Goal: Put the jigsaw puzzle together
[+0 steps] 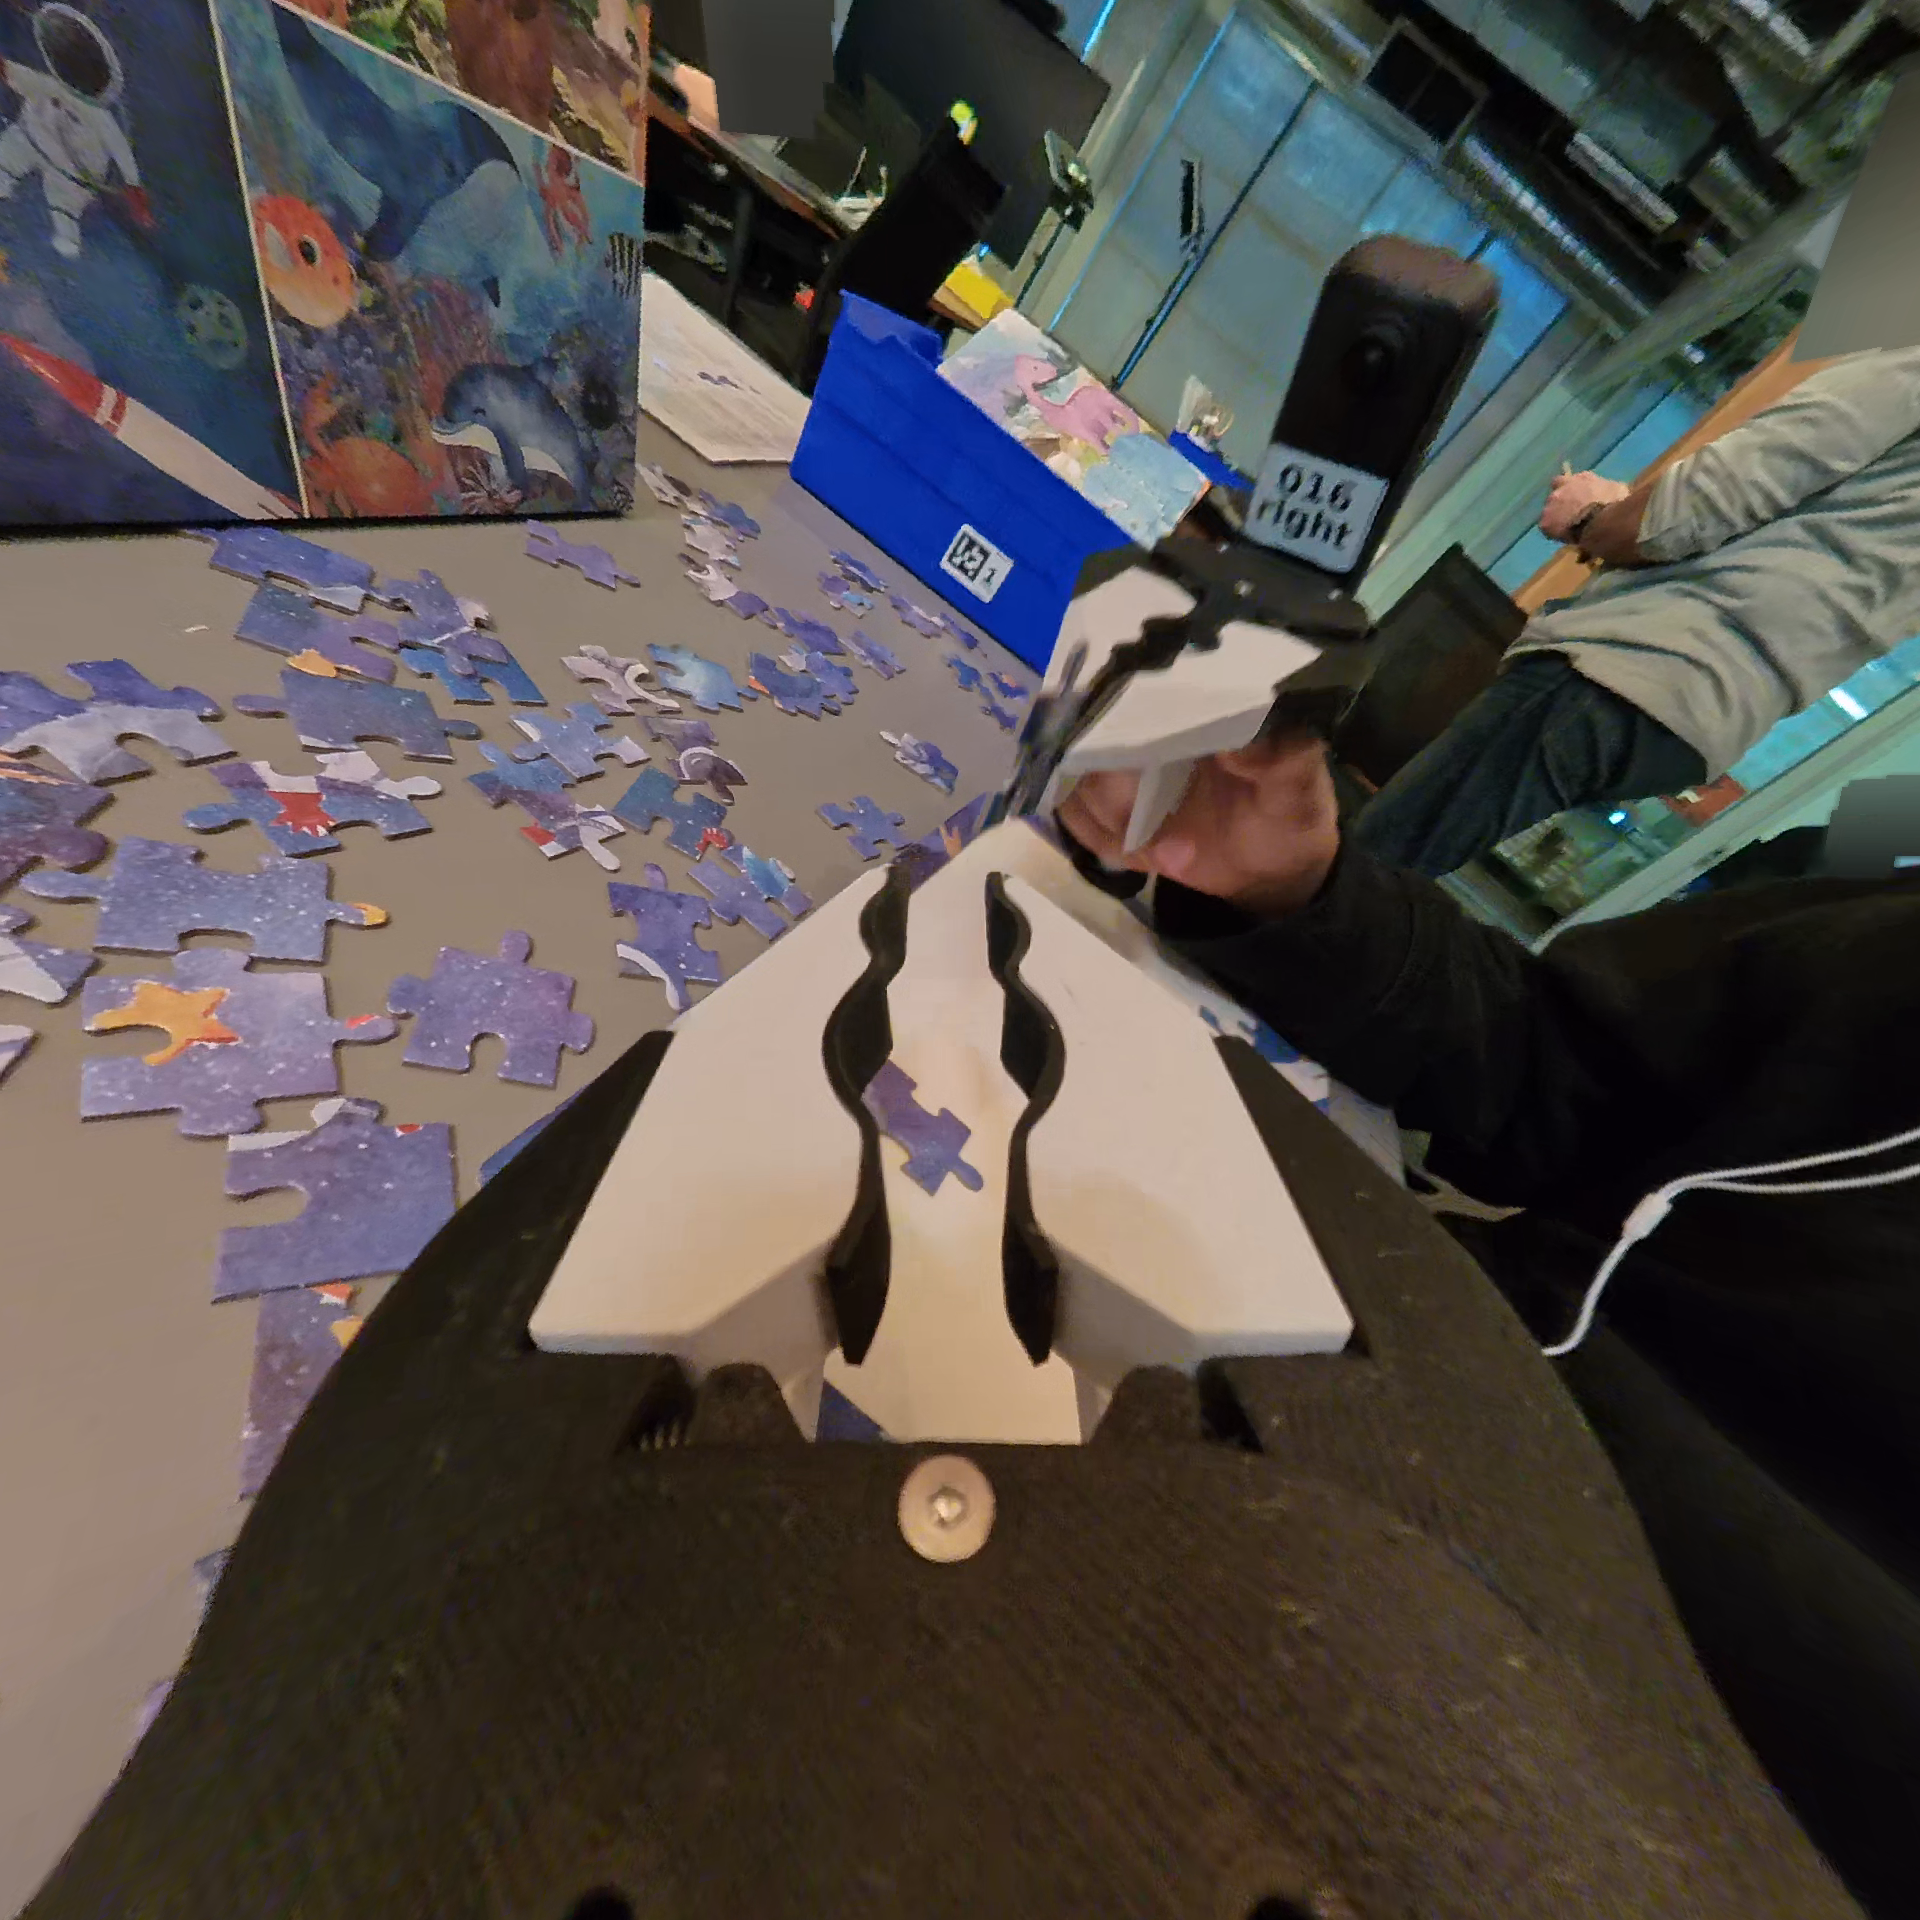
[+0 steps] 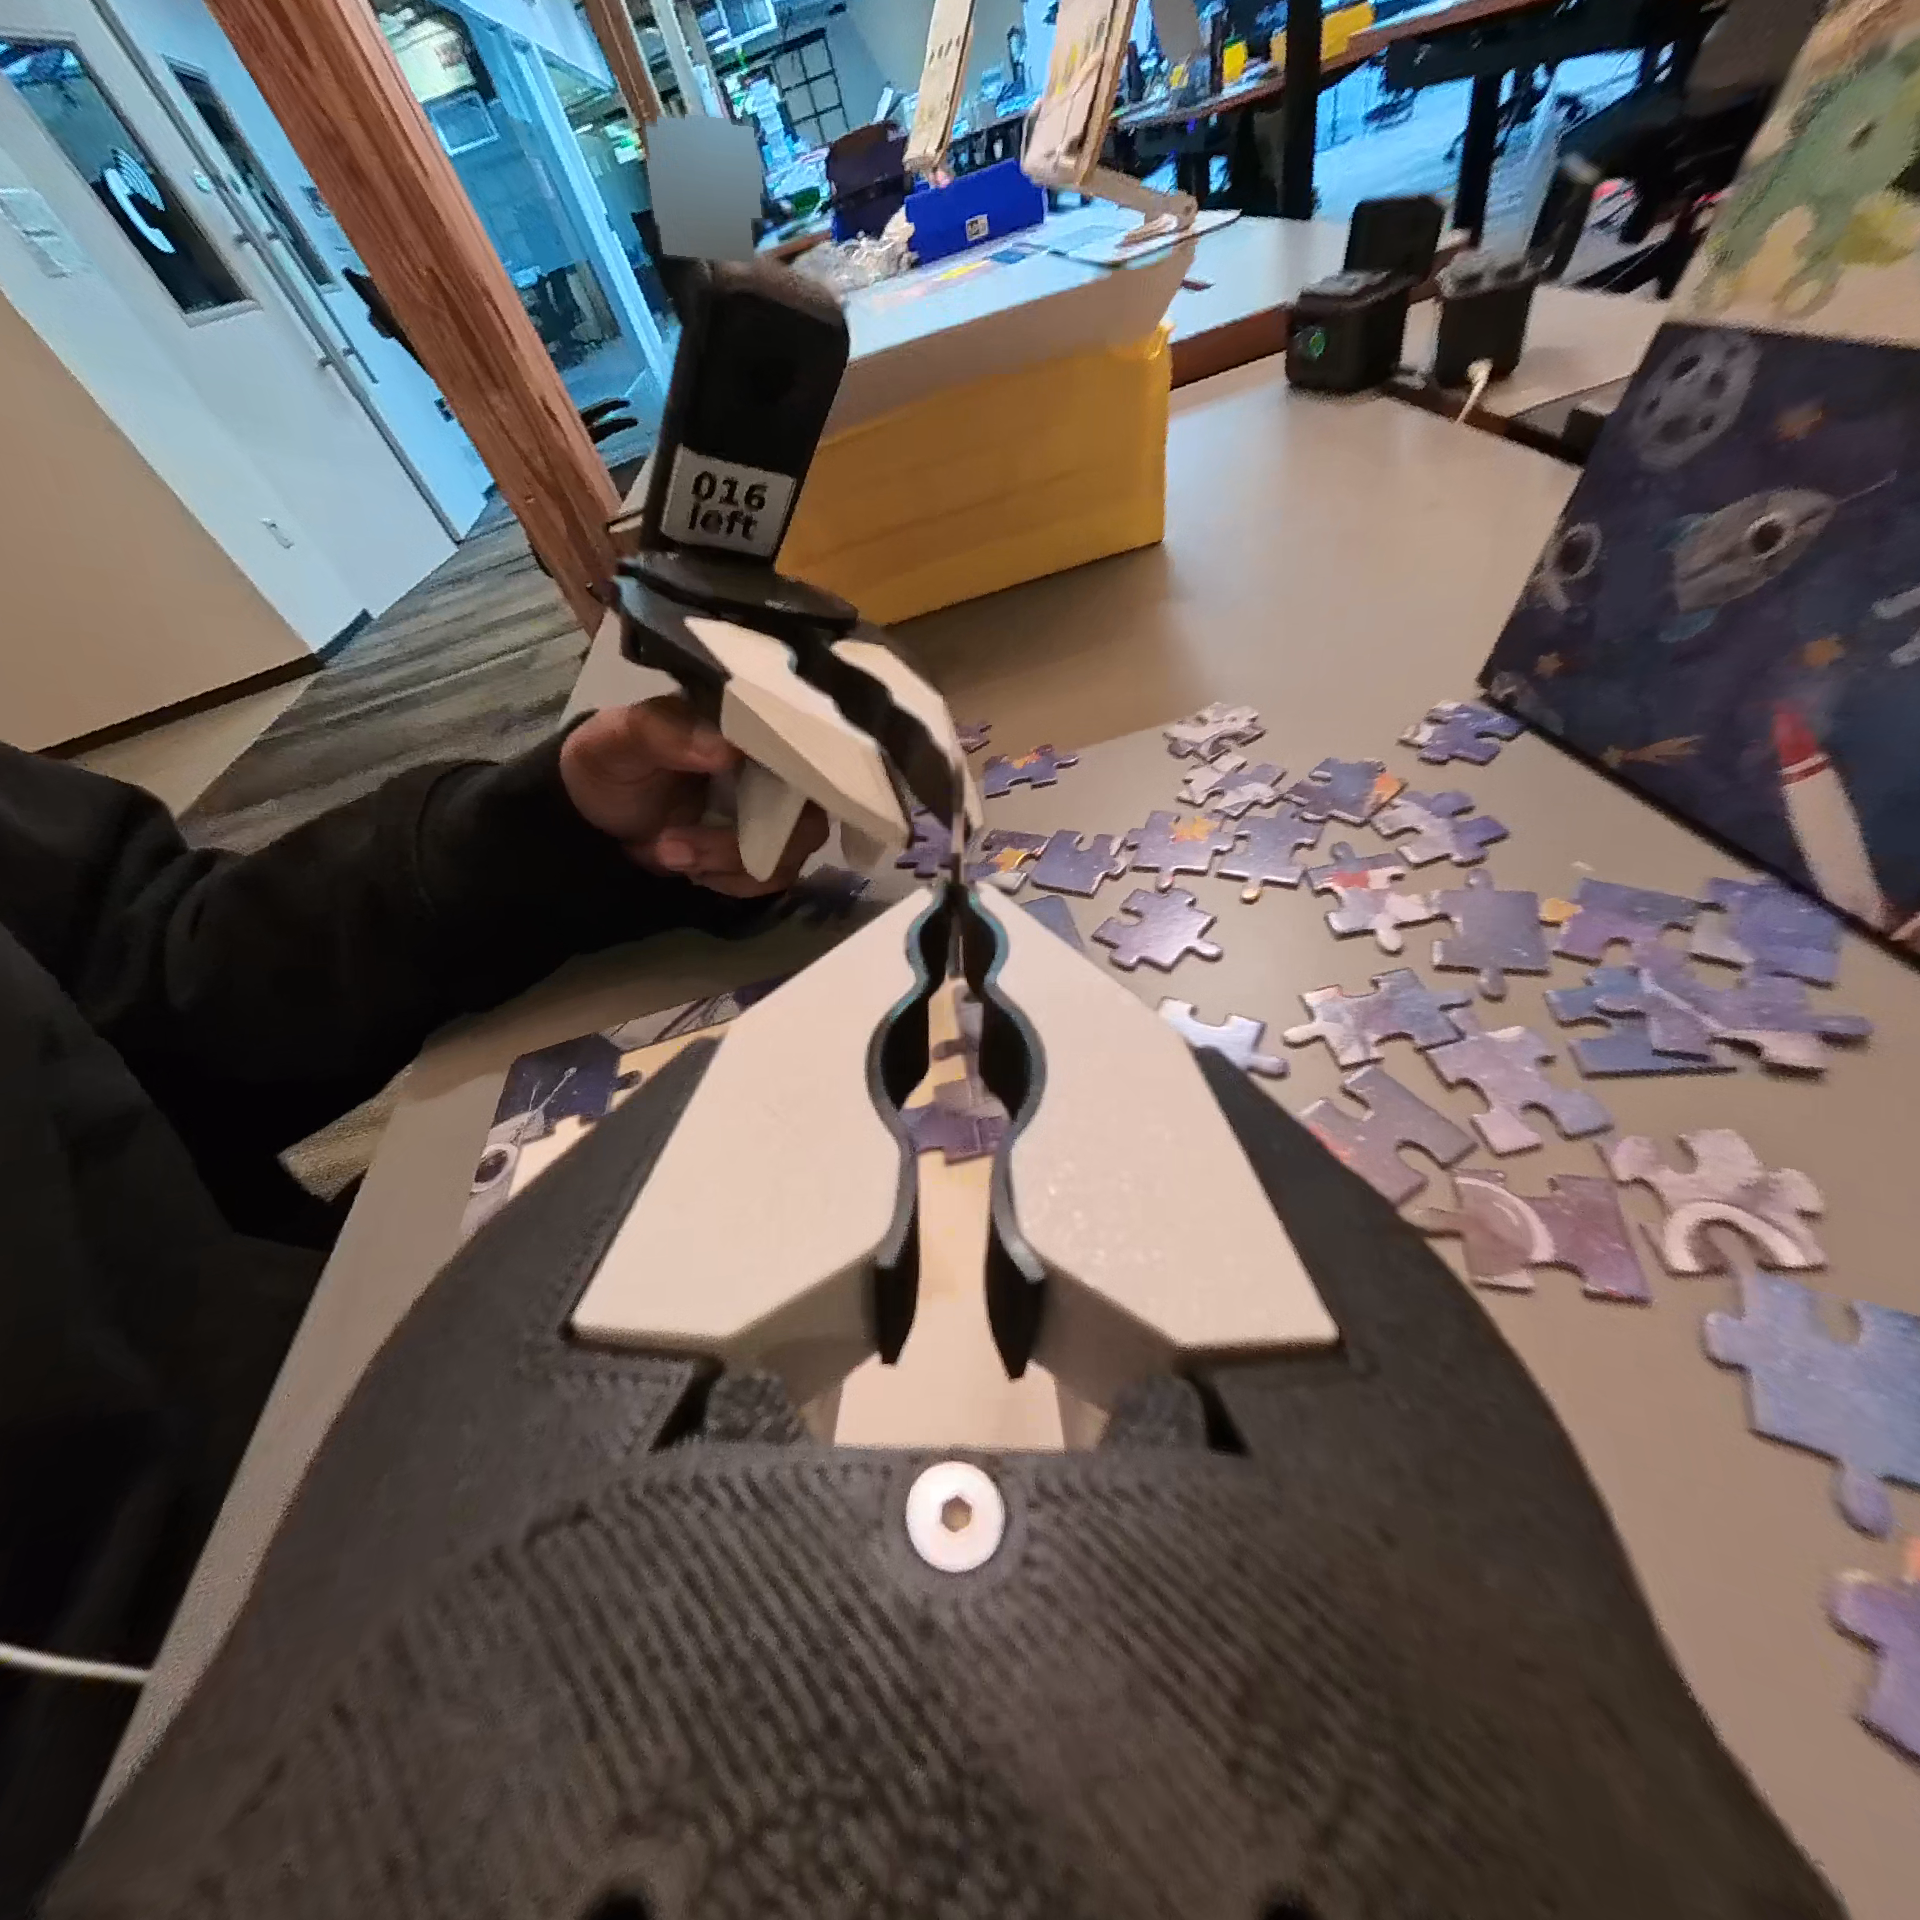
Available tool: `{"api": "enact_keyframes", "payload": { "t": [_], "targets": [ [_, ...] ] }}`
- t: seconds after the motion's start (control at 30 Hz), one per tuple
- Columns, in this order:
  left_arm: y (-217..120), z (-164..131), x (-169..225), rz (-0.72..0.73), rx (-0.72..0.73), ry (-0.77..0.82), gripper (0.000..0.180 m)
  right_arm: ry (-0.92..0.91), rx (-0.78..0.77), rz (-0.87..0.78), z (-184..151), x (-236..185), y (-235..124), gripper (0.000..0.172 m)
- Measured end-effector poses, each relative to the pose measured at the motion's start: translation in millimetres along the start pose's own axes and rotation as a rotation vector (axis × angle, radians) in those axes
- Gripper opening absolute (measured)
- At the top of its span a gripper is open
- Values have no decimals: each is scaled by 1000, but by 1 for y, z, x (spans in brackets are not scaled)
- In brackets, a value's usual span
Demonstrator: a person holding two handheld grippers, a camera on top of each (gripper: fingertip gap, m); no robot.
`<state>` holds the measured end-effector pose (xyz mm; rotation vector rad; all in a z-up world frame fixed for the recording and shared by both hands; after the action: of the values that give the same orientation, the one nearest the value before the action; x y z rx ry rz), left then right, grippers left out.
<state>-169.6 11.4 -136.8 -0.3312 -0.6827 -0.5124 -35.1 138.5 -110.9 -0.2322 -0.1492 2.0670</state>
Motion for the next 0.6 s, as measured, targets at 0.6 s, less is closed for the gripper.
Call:
{"api": "enact_keyframes", "payload": {
  "t": [0.6],
  "targets": [
    [8,0,-3,93,-42,77,11,85,-57,-148,5,20,-65,0]
  ]
}}
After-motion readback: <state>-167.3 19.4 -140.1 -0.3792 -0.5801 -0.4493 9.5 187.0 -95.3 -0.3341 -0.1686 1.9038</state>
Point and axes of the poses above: each gripper's, where its closed fingertips meet, y out along the fingers, z out of its top, x = y × z across the jaws, the point moved 8 cm from there along -y, back along the fingers, and after that the axes turned 9 degrees about -y, right-handed, at the moved point
